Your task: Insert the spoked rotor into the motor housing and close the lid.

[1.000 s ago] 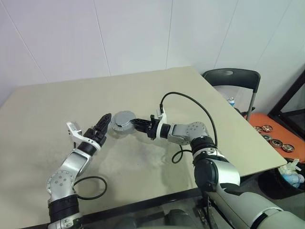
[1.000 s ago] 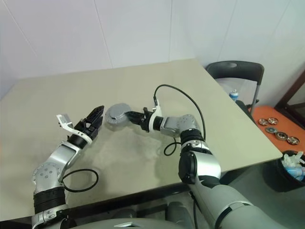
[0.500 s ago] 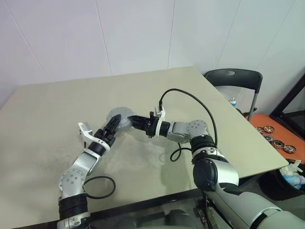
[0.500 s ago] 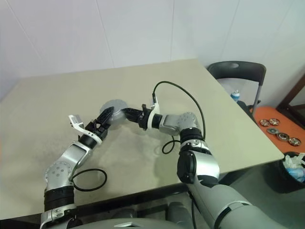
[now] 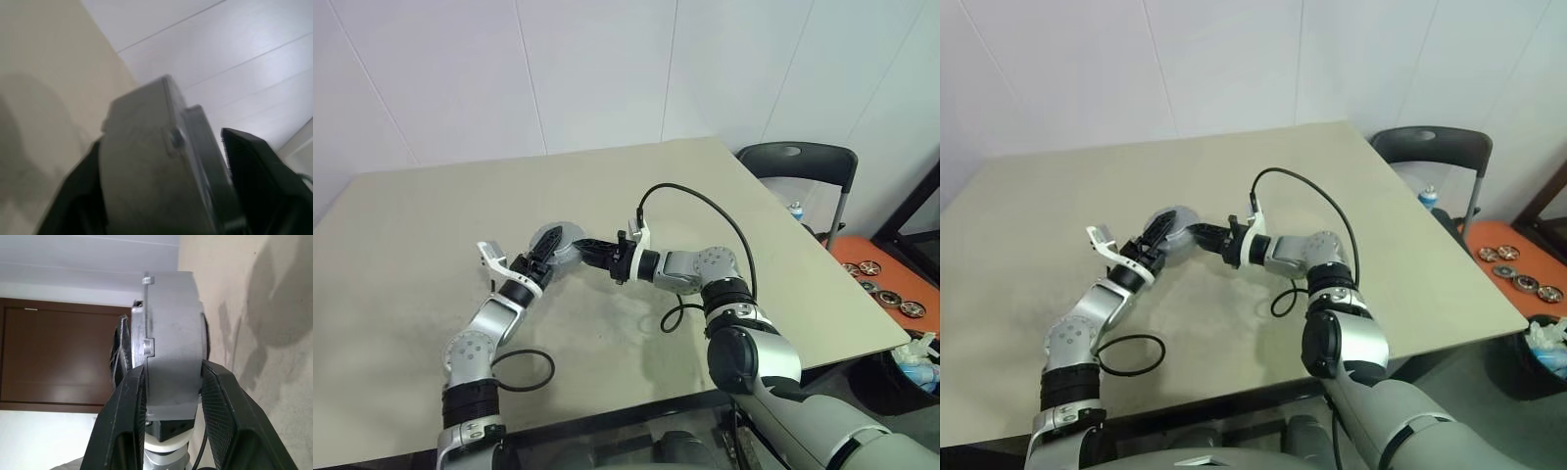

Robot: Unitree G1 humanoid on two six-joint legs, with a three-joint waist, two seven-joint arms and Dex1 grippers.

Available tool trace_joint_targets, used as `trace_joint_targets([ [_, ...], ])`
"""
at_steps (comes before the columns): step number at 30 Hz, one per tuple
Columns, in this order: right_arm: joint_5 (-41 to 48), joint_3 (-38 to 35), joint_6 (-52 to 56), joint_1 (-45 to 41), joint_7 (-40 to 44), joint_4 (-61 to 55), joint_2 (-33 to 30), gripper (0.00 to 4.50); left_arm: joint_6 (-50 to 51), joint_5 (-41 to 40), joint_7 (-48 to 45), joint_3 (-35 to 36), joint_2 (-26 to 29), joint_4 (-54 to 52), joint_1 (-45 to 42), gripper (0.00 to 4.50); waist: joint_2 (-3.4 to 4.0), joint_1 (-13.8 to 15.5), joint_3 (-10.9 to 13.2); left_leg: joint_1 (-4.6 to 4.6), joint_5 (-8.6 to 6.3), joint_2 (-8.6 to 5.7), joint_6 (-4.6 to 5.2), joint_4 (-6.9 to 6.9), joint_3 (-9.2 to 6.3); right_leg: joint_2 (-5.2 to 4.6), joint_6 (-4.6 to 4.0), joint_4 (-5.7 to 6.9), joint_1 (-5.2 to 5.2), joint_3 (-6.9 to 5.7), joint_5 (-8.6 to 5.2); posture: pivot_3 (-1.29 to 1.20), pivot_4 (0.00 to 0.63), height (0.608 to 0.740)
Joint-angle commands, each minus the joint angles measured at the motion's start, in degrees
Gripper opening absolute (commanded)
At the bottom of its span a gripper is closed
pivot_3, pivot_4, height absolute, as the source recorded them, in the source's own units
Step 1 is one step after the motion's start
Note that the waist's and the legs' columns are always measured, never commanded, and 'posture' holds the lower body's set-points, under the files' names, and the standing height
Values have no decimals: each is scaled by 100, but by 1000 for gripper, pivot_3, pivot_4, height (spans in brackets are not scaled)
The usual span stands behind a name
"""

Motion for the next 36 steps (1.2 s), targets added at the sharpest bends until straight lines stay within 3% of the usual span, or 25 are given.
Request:
trace_joint_targets([
  [1, 258, -114, -76, -222, 73, -248, 47, 1248, 84, 67, -90, -68, 29, -88, -48, 2706, 0, 5, 0, 0, 0, 0, 0, 0, 0, 0, 0, 0, 0, 0, 0, 0, 0, 740],
  [12, 327, -240, -266, -288, -1, -78, 115, 1248, 601, -1002, 354, 173, -132, -501, -199, 2706, -3, 6, 2, -1, -2, 0, 3, 0, 0, 0, 0, 0, 0, 0, 0, 0, 0, 740],
  [19, 290, -232, -462, -217, -78, -29, 324, 1248, 923, -2441, 1471, 164, -508, -746, -295, 2706, -6, 22, 4, -2, -2, -1, 4, 2, 0, -1, 2, -1, 1, 0, 1, 0, 0, 740],
  [23, 304, -204, -482, -225, -99, -21, 319, 1248, 1050, -2856, 1984, 45, -502, -704, -373, 2706, -7, 11, 4, -3, -3, -1, 5, 3, 0, -1, 3, -2, 0, 1, 2, 0, 0, 740],
  [36, 269, -142, -558, -168, -137, -50, 291, 1248, 561, -2868, 2327, 76, -496, -879, -394, 2706, -7, 14, 4, -3, 4, -1, -9, 1, 0, 0, 3, -5, 0, 1, 1, 0, 0, 740],
])
